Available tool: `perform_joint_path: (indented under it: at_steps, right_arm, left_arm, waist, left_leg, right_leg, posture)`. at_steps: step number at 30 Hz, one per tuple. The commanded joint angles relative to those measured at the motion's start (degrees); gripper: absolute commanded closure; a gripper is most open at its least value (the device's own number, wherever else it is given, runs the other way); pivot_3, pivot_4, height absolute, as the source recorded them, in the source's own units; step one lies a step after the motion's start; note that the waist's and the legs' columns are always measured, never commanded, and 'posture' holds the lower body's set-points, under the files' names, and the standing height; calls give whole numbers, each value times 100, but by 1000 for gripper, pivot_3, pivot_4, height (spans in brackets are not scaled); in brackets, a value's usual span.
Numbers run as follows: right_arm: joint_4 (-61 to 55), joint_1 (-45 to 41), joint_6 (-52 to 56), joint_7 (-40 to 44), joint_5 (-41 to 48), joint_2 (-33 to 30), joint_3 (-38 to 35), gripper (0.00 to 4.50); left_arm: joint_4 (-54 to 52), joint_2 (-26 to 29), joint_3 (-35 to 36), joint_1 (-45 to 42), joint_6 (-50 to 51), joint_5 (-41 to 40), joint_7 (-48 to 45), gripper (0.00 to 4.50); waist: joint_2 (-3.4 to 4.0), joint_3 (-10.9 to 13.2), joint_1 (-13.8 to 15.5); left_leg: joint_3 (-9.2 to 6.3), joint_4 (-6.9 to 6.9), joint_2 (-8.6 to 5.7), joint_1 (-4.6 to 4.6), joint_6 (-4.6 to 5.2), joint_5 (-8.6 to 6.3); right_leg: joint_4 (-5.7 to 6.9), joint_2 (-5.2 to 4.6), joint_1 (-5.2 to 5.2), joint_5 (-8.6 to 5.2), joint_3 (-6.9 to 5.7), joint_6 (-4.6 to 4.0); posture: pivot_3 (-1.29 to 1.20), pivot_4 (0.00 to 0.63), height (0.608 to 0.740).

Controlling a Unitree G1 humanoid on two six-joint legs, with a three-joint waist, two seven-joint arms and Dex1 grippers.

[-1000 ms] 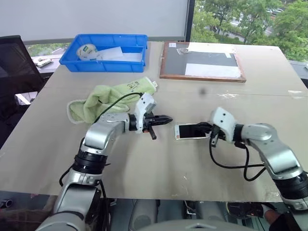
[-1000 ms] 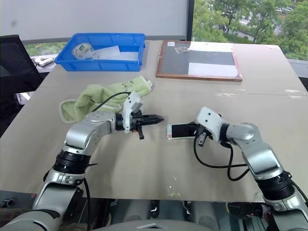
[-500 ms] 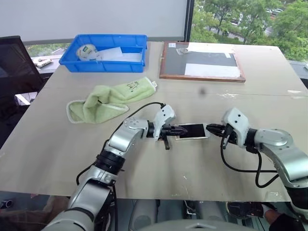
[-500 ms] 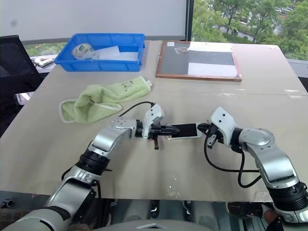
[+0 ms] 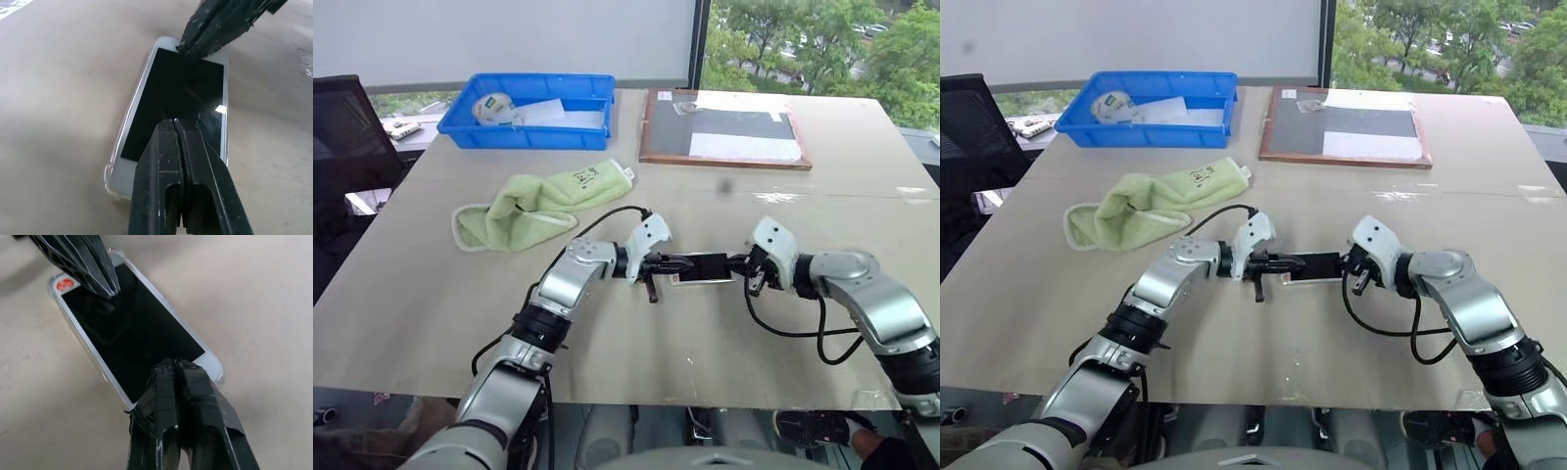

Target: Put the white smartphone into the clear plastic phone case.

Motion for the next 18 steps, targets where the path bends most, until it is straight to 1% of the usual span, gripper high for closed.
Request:
perform_joint_path:
  at_steps: [1,3,6,8,10,12,13,14,15,16,17,18]
  right_arm:
    - [388,204,854,113,44,-143,498,4500]
    - [596,156,914,273,-10,-222,824,4500]
    - [1339,63,760,551,-238,-219,1464,4500]
    - [1891,8,576,671,-406,-93,1786,4500]
    - [2405,-31,412,755,-587,49,2027,4500]
    - [2936,-57,250,735,-837,214,2183,4500]
    - [3206,-70,235,678,-897,368,2150,4500]
    - [3402,-85,203,660,-967,467,2138,4500]
    - [3530,-101,149,660,-1047,529,2143,4500]
    - [3642,-113,79,636,-1114,598,2104,4500]
    - [3710,-114,-5,601,-1163,654,2035,4500]
    - [3739,-108,-83,523,-1183,719,1908,4500]
  left_arm:
    - [-42,32,26,117,73,88,97,4473]
    - [-83,35,38,141,98,88,128,4473]
    - [-167,10,37,175,159,80,189,4473]
    - [-231,-25,34,197,220,71,235,4473]
    - [-280,-62,33,220,275,73,261,4473]
    - [-324,-106,10,243,328,92,291,4473]
    - [-350,-122,-6,255,359,98,302,4473]
    - [-372,-135,-15,263,386,102,313,4473]
    - [-390,-142,-19,270,404,102,318,4473]
    - [-405,-152,-17,275,423,105,328,4473]
    - [-419,-159,-12,282,436,108,337,4473]
    - [-434,-165,-5,290,444,109,347,4473]
  waist:
    - [-18,-23,9]
    - [-30,-54,5]
    - [-55,-127,-7]
    - [-75,-206,-9]
    - [-120,-269,-5]
    - [-132,-293,-13]
    - [-129,-307,-18]
    - [-120,-328,-44]
    - [-89,-367,-73]
    - [-39,-413,-130]
    - [-20,-425,-155]
    - [11,-445,-189]
  left_leg:
    - [-1,-1,0,3,0,0]
    - [-10,-1,3,8,0,0]
    - [-24,-10,3,39,3,-3]
    - [-30,-16,7,53,2,-5]
    - [-36,-20,10,65,-18,-17]
    - [-44,-21,14,111,-26,-23]
    - [-48,-27,14,157,-30,-43]
    - [-54,-27,16,170,-33,-52]
    - [-70,-27,20,187,-34,-59]
    - [-112,-27,20,185,-32,-65]
    - [-163,-27,20,163,-25,-70]
    - [-179,-27,19,155,-24,-71]
  right_leg:
    - [0,-3,5,-1,-1,-1]
    - [-1,-30,10,-2,-2,-2]
    - [-20,-37,33,-2,-1,-2]
    - [-28,-39,44,-3,-5,-3]
    - [-30,-41,55,-4,-9,-4]
    - [-40,-52,107,-5,-19,-6]
    - [-56,-65,152,-6,-23,-5]
    - [-70,-68,167,-6,-25,-5]
    - [-96,-69,193,-6,-37,-5]
    - [-147,-66,211,-6,-69,-5]
    - [-200,-66,217,-6,-119,-4]
    - [-220,-66,220,-6,-133,-4]
  posture:
    - [0,150,740]
    - [0,150,740]
    - [0,150,740]
    - [0,150,740]
    - [0,150,740]
    - [0,150,740]
    - [0,150,740]
    - [0,150,740]
    - [0,150,740]
    - [0,150,740]
    - [0,150,740]
    - [0,150,740]
